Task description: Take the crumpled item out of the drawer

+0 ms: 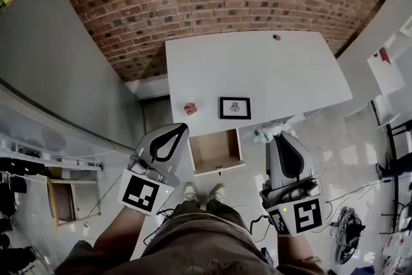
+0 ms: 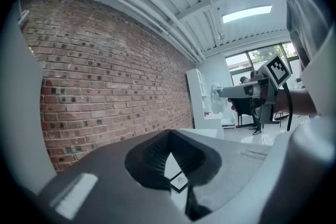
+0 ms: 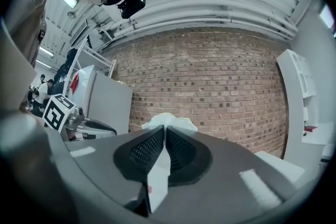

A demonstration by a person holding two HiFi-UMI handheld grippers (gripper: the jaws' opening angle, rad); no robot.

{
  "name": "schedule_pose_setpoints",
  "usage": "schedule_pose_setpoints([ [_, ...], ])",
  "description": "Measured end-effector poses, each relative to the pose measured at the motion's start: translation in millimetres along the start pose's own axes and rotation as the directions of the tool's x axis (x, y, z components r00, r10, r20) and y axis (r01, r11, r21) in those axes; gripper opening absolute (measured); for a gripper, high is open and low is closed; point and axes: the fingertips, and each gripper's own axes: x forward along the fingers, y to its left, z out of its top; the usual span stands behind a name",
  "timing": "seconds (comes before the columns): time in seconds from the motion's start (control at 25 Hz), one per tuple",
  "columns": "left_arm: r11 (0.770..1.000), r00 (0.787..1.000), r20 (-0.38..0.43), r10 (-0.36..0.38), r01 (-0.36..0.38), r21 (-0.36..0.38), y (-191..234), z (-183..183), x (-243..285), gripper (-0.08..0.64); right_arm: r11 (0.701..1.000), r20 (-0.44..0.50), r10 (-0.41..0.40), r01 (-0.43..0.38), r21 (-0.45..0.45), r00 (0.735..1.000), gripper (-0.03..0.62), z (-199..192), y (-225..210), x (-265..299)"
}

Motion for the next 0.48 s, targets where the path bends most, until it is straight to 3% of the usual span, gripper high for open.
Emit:
schedule_pose_setpoints([
  [0.16, 0.998, 1.000, -0.015, 0.000, 0.001, 0.059, 0.5, 0.2, -1.9, 0.000, 1.000, 0.002, 0.003, -0.003, -0.020, 1.000, 0.043, 5.4, 3.2, 0.9],
  [0.48, 0.998, 1.000, -0.025, -0.015, 0.016, 0.065, -5.6, -0.9, 3.7, 0.000, 1.000, -0.019, -0.009, 0.009, -0.002, 1.000, 0.043, -1.7, -4.9, -1.3],
])
